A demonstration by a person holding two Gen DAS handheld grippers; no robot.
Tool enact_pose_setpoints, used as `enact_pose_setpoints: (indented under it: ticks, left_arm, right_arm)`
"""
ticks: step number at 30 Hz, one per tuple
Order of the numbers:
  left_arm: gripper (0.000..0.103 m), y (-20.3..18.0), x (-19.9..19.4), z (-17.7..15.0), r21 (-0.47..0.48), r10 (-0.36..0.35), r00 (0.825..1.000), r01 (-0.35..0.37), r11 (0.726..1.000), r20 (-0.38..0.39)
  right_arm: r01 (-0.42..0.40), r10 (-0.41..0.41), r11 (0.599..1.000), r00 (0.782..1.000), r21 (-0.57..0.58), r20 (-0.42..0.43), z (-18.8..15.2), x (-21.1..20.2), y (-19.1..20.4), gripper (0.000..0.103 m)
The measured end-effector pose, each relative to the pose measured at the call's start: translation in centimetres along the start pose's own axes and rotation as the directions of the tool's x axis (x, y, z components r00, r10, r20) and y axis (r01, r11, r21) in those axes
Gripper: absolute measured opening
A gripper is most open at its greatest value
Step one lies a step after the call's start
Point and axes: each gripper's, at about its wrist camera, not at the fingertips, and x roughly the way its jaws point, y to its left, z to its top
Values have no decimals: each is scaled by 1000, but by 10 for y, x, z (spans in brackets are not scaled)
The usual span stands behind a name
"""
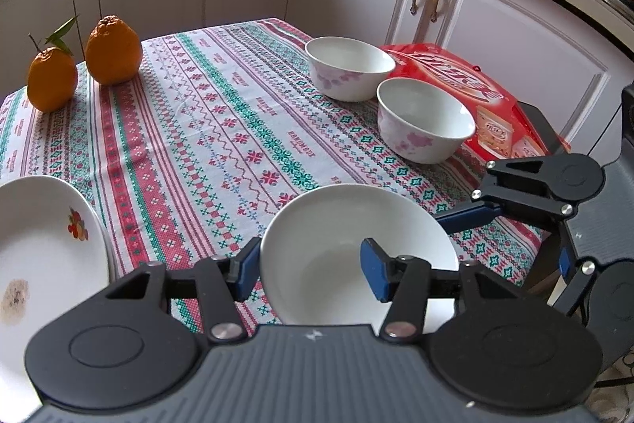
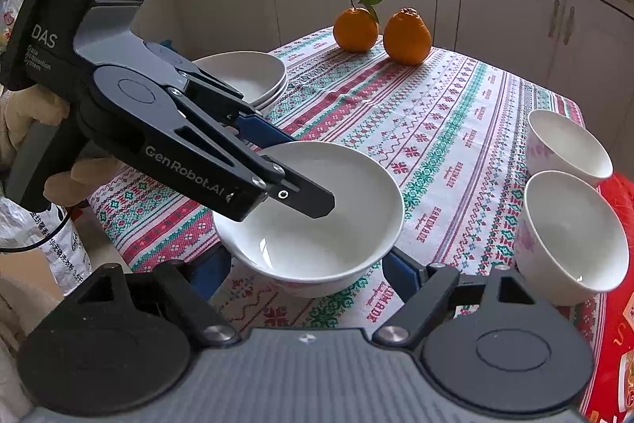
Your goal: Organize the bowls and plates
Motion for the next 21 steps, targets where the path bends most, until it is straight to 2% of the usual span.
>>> enact_pose_setpoints:
  ticks: [1,3,5,8,13,21]
  left_arm:
    - [57,0,0,0,0,-1,1000,1,1000,2]
    - [76,-1,-1,0,4,9,1000,-9,1000,13]
    - [83,-3,-5,0,16,20,999,-21,1000,32]
    - [86,-2,-8,3,18,27,999,-27,999,40]
    - [89,-4,-14,6,30,51,997,-53,998,63]
    - [91,-19,-20,17,90,71,993,-79,993,94]
  right_arm:
    - [-4,4,1000,1000,3,1,0,0,0,88]
    - [4,-4,1000,1000,0,2,0,0,1,95]
    - [3,-3,1000,1000,-5,7,-1,0,2,97]
    - [-11,10,1000,999,12,33,0,-6,0,101]
    - [-10,8,999,998,31,63,2,-17,-4,101]
    - [65,-75,994,991,89,111,-5,-41,-18,103]
